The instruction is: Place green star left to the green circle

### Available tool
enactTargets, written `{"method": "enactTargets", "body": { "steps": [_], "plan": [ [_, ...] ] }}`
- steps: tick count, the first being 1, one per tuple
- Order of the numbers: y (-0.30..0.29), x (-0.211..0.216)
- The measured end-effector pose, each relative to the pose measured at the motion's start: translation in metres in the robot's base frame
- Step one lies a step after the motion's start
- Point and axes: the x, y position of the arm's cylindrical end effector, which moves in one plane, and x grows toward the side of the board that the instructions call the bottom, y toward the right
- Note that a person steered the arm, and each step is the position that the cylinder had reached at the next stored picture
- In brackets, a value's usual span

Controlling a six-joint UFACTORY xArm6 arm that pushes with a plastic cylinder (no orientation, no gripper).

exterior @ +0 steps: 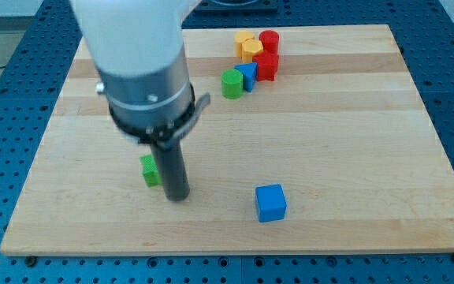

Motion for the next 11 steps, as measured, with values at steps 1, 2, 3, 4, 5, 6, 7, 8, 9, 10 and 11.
{"method": "enactTargets", "body": {
  "steps": [1, 2, 3, 4, 5, 6, 7, 8, 9, 10, 11],
  "plan": [
    [-0.060, 0.010],
    [-0.054, -0.034],
    [-0.036, -0.052],
    [0.010, -0.029],
    [0.037, -0.034],
    [0.020, -0.084],
    [0.007, -0.097],
    [-0.018, -0.124],
    [-0.025, -0.178],
    [-0.031, -0.190],
    [-0.068, -0.198]
  ]
}}
